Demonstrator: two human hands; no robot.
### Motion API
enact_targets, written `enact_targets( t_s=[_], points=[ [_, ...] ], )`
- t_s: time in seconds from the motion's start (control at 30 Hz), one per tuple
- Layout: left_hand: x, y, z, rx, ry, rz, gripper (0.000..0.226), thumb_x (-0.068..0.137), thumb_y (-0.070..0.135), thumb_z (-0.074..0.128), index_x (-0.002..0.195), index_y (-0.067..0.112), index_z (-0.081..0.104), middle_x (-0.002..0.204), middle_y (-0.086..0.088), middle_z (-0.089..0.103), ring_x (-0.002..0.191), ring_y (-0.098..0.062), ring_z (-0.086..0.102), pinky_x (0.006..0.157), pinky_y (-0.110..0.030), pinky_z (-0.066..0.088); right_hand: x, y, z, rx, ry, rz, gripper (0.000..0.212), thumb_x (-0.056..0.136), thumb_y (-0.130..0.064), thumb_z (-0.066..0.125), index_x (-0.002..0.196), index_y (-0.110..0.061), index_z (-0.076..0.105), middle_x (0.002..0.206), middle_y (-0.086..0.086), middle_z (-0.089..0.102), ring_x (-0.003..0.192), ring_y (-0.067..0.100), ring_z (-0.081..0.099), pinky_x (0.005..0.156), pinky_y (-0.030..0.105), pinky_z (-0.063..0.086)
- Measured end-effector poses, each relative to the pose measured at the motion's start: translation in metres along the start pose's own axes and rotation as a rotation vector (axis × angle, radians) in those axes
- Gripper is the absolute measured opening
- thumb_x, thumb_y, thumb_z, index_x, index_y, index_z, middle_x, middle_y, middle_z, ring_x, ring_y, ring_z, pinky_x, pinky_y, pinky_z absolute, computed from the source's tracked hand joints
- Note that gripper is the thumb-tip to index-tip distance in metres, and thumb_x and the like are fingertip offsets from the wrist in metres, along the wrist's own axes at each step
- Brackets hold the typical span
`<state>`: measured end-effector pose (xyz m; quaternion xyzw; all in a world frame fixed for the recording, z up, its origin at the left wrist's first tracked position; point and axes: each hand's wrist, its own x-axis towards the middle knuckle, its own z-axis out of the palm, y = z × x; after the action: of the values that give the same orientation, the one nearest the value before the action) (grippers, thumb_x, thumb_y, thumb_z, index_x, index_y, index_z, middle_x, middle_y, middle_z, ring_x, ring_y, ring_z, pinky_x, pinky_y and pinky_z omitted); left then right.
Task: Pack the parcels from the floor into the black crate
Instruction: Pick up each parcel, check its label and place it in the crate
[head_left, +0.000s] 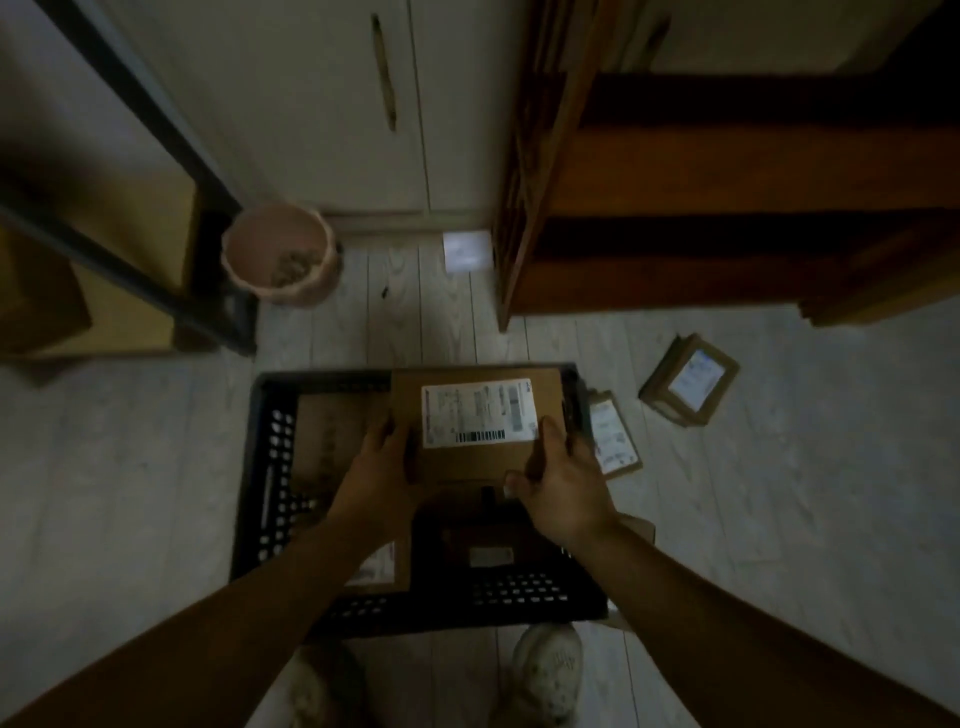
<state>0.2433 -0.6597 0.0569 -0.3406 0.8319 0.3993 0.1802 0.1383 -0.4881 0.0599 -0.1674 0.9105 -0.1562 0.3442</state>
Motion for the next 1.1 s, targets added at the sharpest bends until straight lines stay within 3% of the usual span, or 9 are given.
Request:
enact_targets(
  t_s=[0.17,0.27,0.37,0.5,0.6,0.77,0.97,1.03,1.1],
  points=[
    [0.065,-0.054,0.079,0.08,-0.039,-0.03,0.07,0.089,0.021,0.06,0.147,0.019,0.022,0.156,-0.005,0.013,0.138,-0.027,0.029,0.109,-0.035,0.034,0.071,0.046,0.071,-0.02,-0.092,0.035,0.074,0.086,-0.038,0.062,0.144,-0.026,0.018,0.136,0.015,0.028,0.118,0.035,0.041,0.098,0.045,0.044],
    [0.099,-0.08,0.115,0.138,-0.055,-0.033,0.069,0.088,0.028,0.059,0.146,0.017,0.023,0.155,-0.012,0.013,0.136,-0.036,0.03,0.109,-0.046,0.035,0.103,0.065,0.103,-0.042,-0.096,0.048,0.074,0.086,-0.034,0.063,0.145,-0.024,0.019,0.136,0.018,0.028,0.118,0.037,0.041,0.097,0.048,0.046],
    [0.126,-0.095,0.139,0.163,-0.071,-0.07,0.074,0.089,0.033,0.058,0.149,0.019,0.017,0.156,-0.016,0.007,0.137,-0.04,0.025,0.111,-0.047,0.029,0.128,0.075,0.13,-0.076,-0.077,0.055,0.069,0.089,-0.032,0.059,0.145,-0.021,0.02,0.138,0.021,0.027,0.12,0.039,0.04,0.097,0.049,0.045],
    [0.159,-0.108,0.168,0.157,-0.112,-0.046,0.075,0.091,0.038,0.053,0.15,0.025,0.009,0.157,-0.012,0.007,0.141,-0.038,0.017,0.112,-0.042,0.025,0.153,0.087,0.161,-0.089,-0.044,0.102,0.069,0.092,-0.032,0.054,0.147,-0.018,0.015,0.144,0.023,0.02,0.126,0.039,0.033,0.101,0.048,0.04],
    [0.173,-0.121,0.18,0.164,-0.156,-0.044,0.084,0.086,0.048,0.054,0.151,0.029,0.004,0.158,-0.011,0.003,0.142,-0.037,0.012,0.115,-0.041,0.019,0.157,0.092,0.176,-0.132,-0.011,0.107,0.079,0.092,-0.028,0.055,0.151,-0.018,0.004,0.153,0.027,0.002,0.136,0.041,0.018,0.109,0.05,0.026],
    [0.165,-0.114,0.167,0.149,-0.146,-0.046,0.081,0.089,0.043,0.054,0.151,0.025,0.005,0.159,-0.006,0.003,0.145,-0.034,-0.001,0.117,-0.042,0.011,0.151,0.092,0.167,-0.074,-0.078,0.106,0.08,0.095,-0.033,0.052,0.152,-0.021,-0.003,0.155,0.022,-0.018,0.144,0.041,-0.005,0.116,0.053,0.012],
    [0.119,-0.055,0.107,0.201,-0.143,0.03,0.087,0.082,0.059,0.053,0.151,0.025,0.012,0.158,-0.009,0.008,0.145,-0.033,0.006,0.116,-0.051,0.017,0.098,0.066,0.11,-0.035,-0.082,0.017,0.071,0.094,-0.036,0.052,0.151,-0.017,0.015,0.156,0.017,0.006,0.141,0.037,0.013,0.117,0.047,0.016],
    [0.089,-0.027,0.078,0.216,-0.125,0.034,0.081,0.085,0.053,0.054,0.15,0.023,0.016,0.157,-0.011,0.012,0.143,-0.034,0.014,0.115,-0.051,0.021,0.068,0.053,0.08,-0.09,-0.11,0.005,0.071,0.094,-0.039,0.051,0.151,-0.017,0.016,0.156,0.017,0.01,0.141,0.036,0.013,0.117,0.047,0.016],
    [0.05,0.004,0.048,0.237,-0.181,0.024,0.071,0.092,0.042,0.05,0.15,0.023,0.013,0.158,-0.007,0.008,0.144,-0.033,0.009,0.117,-0.048,0.018,0.037,0.039,0.047,-0.174,-0.105,-0.047,0.069,0.093,-0.041,0.051,0.15,-0.018,0.022,0.156,0.016,0.014,0.142,0.036,0.014,0.116,0.048,0.017]
  ],
)
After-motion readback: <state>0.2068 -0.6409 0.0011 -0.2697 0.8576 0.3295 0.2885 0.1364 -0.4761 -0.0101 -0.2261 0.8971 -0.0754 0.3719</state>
